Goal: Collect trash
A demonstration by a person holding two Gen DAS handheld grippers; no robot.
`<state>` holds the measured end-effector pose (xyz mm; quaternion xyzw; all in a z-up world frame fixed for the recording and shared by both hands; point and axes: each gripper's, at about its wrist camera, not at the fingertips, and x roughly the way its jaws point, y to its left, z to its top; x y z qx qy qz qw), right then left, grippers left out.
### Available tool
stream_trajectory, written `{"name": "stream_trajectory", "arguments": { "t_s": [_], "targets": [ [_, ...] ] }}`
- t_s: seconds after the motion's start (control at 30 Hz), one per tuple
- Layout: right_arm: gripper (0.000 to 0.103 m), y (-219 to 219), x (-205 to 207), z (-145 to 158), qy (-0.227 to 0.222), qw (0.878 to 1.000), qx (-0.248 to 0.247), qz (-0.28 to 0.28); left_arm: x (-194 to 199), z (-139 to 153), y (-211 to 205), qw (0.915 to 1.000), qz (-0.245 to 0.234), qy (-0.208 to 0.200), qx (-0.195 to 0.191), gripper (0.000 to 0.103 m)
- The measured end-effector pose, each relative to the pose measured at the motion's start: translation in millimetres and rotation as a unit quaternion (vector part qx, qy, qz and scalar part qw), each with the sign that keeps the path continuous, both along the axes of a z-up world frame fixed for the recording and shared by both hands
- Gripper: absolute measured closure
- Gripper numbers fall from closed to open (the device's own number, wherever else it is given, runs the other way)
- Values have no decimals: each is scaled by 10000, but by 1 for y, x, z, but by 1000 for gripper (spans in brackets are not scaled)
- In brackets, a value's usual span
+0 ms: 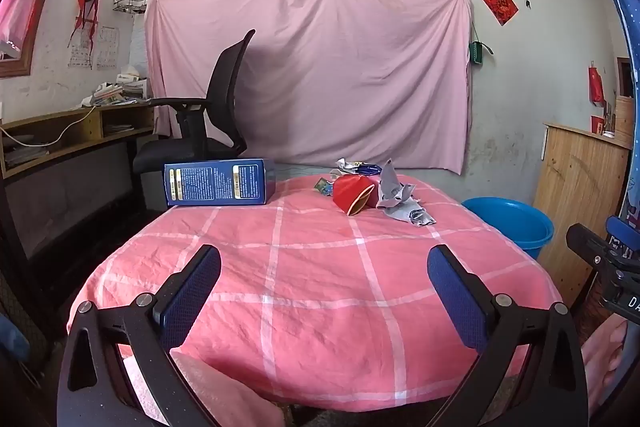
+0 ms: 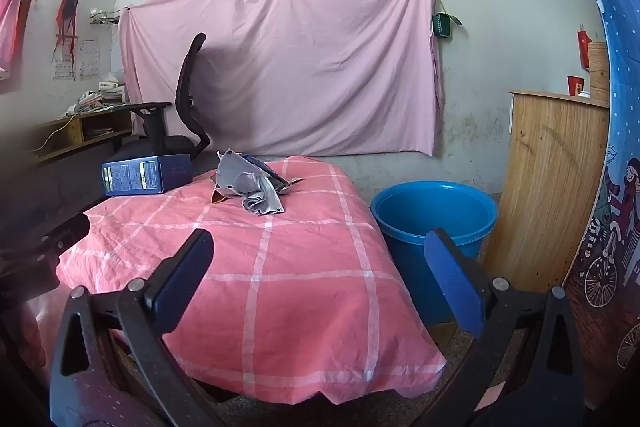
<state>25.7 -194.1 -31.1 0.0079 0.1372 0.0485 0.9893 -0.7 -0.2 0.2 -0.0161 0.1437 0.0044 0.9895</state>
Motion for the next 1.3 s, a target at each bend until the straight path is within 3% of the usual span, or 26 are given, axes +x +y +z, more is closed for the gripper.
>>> {"name": "stream_trajectory", "arguments": {
  "t_s": [1.3],
  "targets": [
    [0,-3,-2,1,-34,10000,26,-7,1,0,6,10000,6,18,-30,2]
  ]
}}
